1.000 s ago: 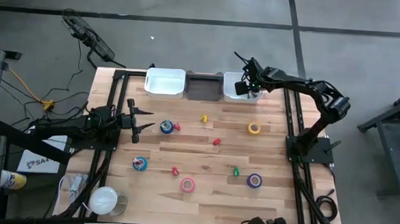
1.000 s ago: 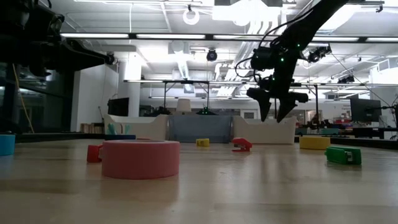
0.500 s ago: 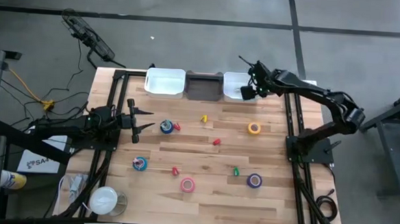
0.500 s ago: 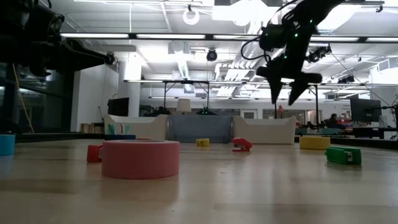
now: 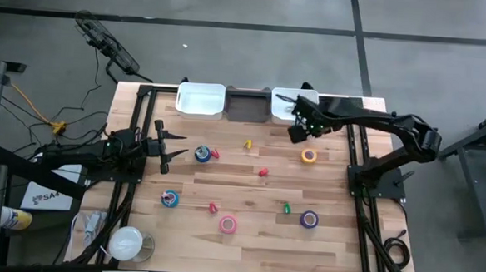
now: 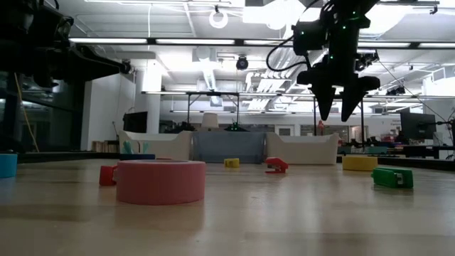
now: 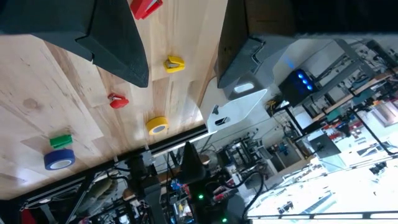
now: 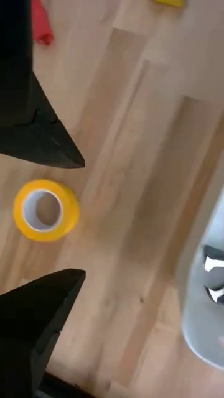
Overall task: Pick and place Stapler, Stapler remover, tape
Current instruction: Put the yellow tape into the black bin
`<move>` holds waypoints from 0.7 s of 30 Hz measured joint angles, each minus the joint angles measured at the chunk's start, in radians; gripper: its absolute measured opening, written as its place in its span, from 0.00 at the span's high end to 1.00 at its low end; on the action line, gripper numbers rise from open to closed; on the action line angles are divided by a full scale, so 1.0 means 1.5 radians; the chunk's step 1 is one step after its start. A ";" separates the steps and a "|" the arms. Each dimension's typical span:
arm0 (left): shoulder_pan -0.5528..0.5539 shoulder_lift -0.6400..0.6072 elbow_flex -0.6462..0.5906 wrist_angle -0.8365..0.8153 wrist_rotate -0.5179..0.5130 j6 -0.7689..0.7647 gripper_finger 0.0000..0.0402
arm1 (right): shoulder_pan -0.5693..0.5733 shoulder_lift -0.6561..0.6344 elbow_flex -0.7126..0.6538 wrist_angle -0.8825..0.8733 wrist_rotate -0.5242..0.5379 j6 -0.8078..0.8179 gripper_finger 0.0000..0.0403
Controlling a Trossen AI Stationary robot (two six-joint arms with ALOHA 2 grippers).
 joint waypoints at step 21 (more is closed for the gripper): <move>0.000 0.000 0.000 0.000 0.000 0.000 0.54 | 0.089 0.132 -0.001 -0.062 -0.035 0.065 0.33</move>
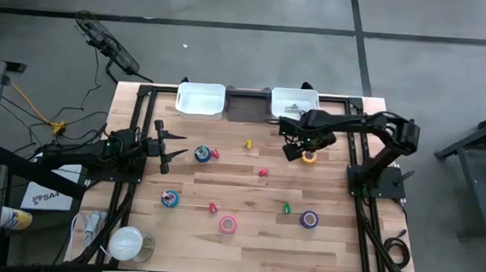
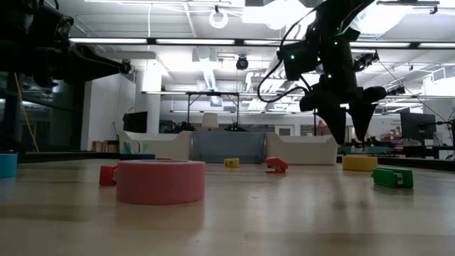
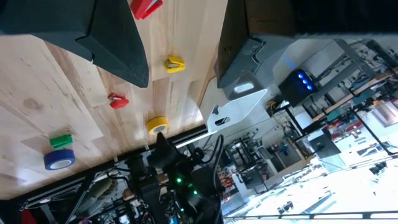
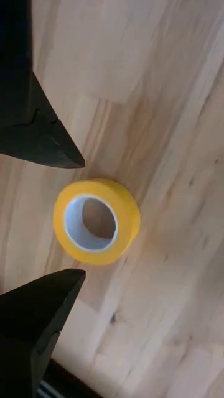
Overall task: Pick and place Stapler, Stapler remover, tape
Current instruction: Put the yellow tape into the black bin
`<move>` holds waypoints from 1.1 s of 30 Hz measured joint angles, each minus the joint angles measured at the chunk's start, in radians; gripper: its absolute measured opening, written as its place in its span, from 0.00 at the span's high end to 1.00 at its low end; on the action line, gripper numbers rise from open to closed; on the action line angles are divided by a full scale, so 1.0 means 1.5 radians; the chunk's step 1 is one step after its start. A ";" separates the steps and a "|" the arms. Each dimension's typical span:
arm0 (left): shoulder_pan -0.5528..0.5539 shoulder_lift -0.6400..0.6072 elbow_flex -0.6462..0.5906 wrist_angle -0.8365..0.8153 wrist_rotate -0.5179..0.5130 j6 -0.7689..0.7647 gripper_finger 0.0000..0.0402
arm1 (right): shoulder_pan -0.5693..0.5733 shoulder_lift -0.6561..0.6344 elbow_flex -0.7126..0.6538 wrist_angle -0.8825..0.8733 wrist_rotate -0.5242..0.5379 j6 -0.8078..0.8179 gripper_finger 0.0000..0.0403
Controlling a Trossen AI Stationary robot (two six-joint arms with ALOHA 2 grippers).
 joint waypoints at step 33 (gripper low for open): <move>0.000 0.000 0.000 0.000 0.000 0.000 0.54 | 0.010 0.023 -0.120 0.216 -0.060 -0.033 0.36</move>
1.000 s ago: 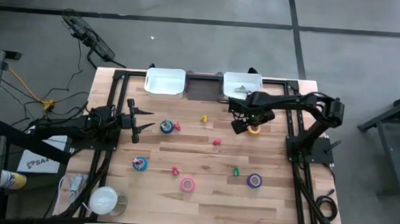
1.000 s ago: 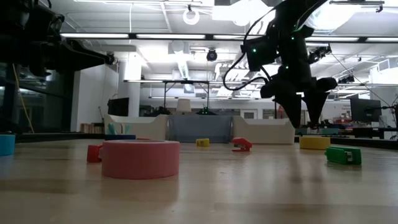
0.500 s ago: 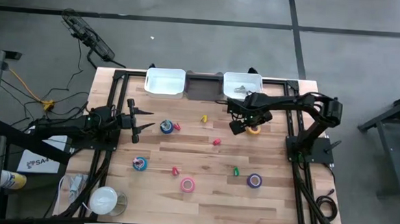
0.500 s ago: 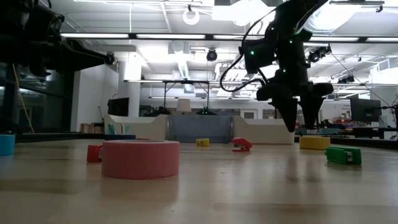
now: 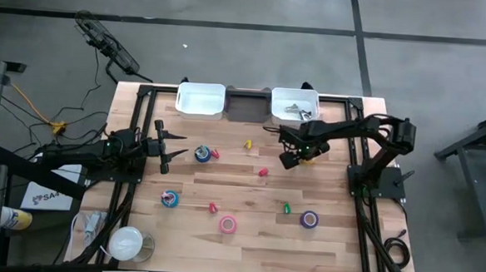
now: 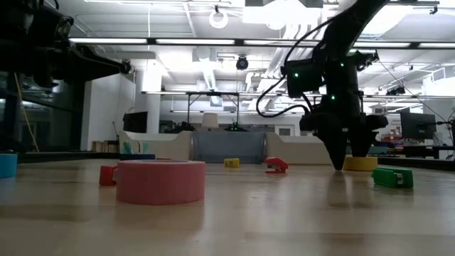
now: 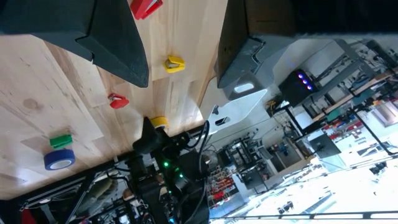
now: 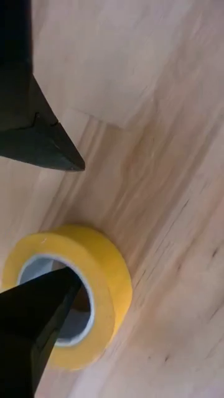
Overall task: Pick and place Stapler, Stapler remover, tape
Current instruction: Put the yellow tape into the black bin
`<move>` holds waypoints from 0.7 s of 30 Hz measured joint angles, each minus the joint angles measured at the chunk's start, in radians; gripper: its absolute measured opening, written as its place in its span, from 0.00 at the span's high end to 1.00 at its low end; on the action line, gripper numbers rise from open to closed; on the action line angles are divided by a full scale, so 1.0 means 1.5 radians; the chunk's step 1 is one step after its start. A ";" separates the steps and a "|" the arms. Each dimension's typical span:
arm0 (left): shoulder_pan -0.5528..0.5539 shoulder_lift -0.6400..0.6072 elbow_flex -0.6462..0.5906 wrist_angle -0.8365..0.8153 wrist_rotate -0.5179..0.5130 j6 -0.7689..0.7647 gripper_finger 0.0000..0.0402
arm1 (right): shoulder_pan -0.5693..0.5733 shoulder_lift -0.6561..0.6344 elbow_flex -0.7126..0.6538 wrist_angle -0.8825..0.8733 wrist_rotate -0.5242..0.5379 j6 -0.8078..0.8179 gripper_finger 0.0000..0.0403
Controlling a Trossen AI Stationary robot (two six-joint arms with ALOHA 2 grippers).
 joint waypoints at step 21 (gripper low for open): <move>0.000 0.000 0.000 0.000 0.001 0.000 0.54 | 0.000 0.001 0.034 0.020 0.015 -0.039 0.77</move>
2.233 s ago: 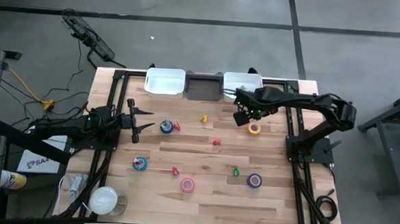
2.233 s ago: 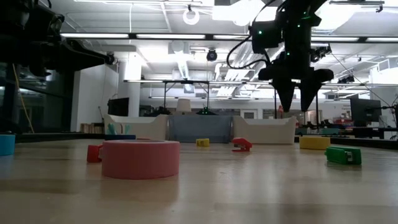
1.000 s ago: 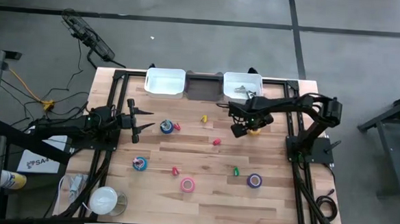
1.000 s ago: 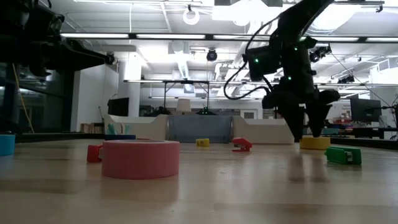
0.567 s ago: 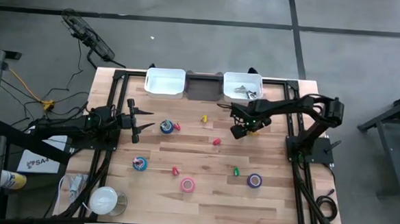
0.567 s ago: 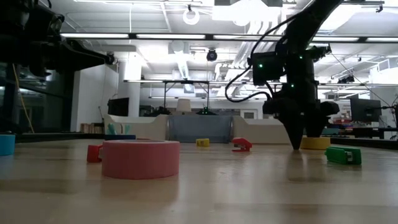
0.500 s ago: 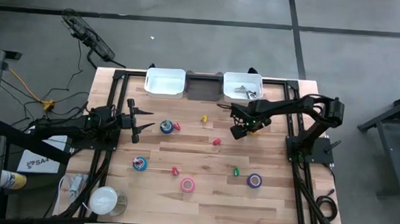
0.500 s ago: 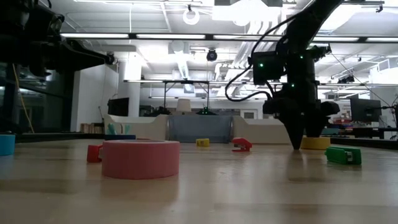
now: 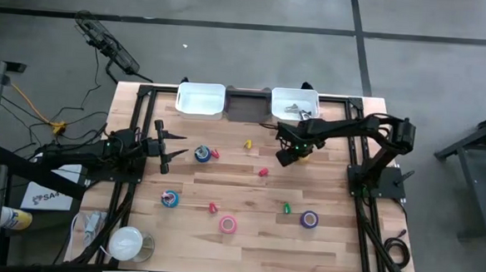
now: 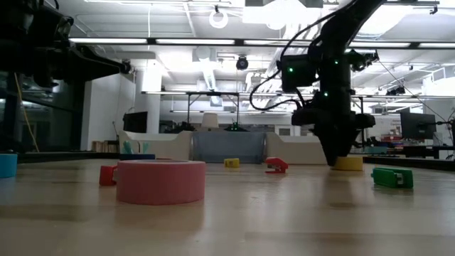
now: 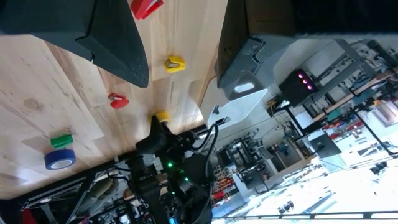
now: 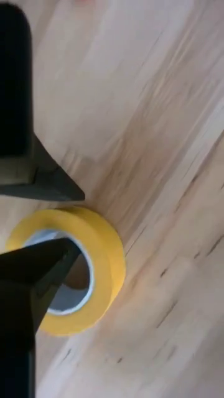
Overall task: Pick and place Stapler, Stapler remover, tape
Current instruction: Put the yellow tape into the black bin
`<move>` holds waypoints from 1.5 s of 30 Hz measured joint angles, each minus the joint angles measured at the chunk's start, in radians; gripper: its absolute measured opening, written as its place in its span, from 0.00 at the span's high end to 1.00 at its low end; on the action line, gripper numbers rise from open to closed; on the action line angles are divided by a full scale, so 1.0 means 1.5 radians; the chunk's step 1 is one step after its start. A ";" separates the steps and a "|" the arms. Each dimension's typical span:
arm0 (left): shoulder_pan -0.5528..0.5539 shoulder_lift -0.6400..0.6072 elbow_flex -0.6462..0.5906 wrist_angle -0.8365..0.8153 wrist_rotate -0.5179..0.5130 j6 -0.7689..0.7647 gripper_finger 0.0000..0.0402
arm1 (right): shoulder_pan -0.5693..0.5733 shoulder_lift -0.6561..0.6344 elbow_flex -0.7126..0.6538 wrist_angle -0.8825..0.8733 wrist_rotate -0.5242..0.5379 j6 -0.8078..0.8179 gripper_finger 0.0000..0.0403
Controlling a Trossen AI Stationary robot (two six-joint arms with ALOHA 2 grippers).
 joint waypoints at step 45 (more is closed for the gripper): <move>0.000 0.000 0.000 0.000 0.001 0.000 0.54 | -0.096 0.025 0.209 0.374 0.026 -0.150 0.95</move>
